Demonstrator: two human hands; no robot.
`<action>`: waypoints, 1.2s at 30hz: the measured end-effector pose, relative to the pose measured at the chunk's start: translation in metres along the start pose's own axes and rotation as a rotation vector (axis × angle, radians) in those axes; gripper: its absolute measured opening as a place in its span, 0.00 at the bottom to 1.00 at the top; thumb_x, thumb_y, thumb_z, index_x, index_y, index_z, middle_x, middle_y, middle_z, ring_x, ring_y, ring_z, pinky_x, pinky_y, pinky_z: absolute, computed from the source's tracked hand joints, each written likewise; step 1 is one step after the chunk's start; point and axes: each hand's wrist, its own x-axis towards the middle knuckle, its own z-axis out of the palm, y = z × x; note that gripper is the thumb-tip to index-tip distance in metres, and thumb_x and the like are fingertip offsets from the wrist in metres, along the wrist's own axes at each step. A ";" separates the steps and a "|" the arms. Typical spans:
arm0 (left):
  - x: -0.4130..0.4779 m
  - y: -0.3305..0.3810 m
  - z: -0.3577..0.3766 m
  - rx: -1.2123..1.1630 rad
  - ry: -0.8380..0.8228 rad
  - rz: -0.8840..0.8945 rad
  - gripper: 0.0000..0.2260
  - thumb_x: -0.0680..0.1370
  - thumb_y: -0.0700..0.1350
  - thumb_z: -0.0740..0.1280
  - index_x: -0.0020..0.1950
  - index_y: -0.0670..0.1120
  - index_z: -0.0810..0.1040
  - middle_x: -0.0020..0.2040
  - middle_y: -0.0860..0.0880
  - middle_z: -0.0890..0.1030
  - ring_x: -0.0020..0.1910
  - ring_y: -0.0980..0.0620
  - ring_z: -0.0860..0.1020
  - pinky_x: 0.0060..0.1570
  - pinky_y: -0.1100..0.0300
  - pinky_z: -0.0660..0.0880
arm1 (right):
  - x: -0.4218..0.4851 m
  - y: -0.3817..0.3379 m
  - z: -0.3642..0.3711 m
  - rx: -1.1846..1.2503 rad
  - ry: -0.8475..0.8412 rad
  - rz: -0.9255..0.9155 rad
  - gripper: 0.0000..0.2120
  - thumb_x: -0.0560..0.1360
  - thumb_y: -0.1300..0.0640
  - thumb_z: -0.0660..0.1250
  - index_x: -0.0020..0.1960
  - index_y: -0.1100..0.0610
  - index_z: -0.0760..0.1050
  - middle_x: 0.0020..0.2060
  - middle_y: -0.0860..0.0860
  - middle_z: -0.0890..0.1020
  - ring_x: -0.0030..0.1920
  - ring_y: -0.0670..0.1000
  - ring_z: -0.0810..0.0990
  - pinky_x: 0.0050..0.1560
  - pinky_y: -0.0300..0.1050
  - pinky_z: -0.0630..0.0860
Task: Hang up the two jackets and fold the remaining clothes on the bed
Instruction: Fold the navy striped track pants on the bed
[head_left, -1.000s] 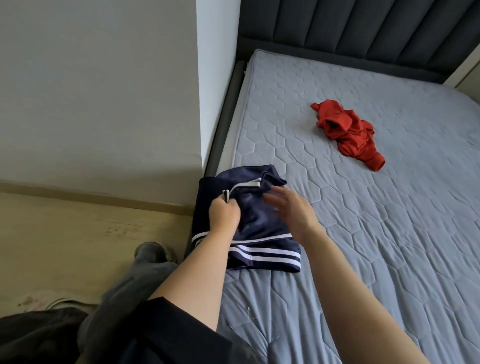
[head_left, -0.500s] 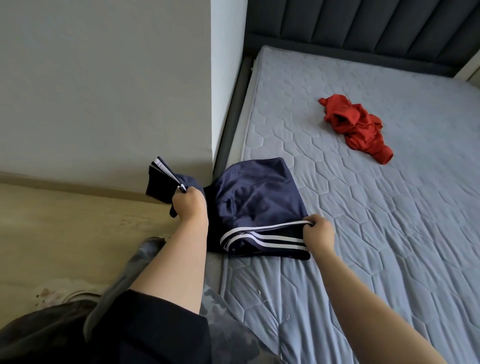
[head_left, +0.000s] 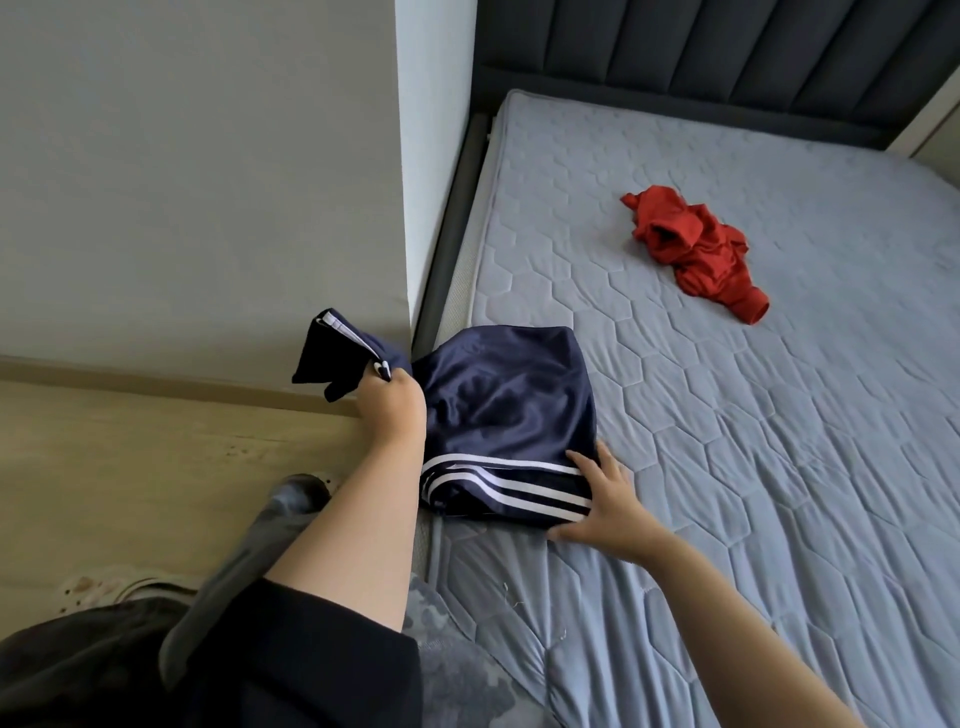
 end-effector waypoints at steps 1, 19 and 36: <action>-0.001 0.000 0.001 0.005 -0.015 -0.005 0.14 0.77 0.32 0.55 0.60 0.32 0.73 0.59 0.35 0.77 0.58 0.37 0.73 0.52 0.58 0.65 | 0.000 0.001 0.000 -0.061 0.002 -0.020 0.49 0.59 0.44 0.76 0.74 0.50 0.57 0.74 0.44 0.47 0.72 0.49 0.50 0.70 0.45 0.55; -0.010 -0.005 0.008 0.010 -0.136 -0.026 0.09 0.76 0.33 0.56 0.50 0.32 0.73 0.52 0.32 0.77 0.53 0.34 0.74 0.40 0.59 0.63 | 0.023 -0.021 -0.015 -0.296 0.299 -0.083 0.13 0.68 0.69 0.61 0.50 0.60 0.77 0.47 0.54 0.77 0.45 0.60 0.77 0.38 0.49 0.70; -0.041 -0.018 0.042 0.713 -0.903 0.564 0.21 0.80 0.44 0.57 0.74 0.51 0.64 0.74 0.49 0.64 0.73 0.50 0.60 0.71 0.53 0.58 | 0.044 -0.017 -0.053 1.084 0.333 0.368 0.14 0.75 0.68 0.55 0.55 0.60 0.76 0.46 0.54 0.77 0.45 0.50 0.75 0.41 0.39 0.71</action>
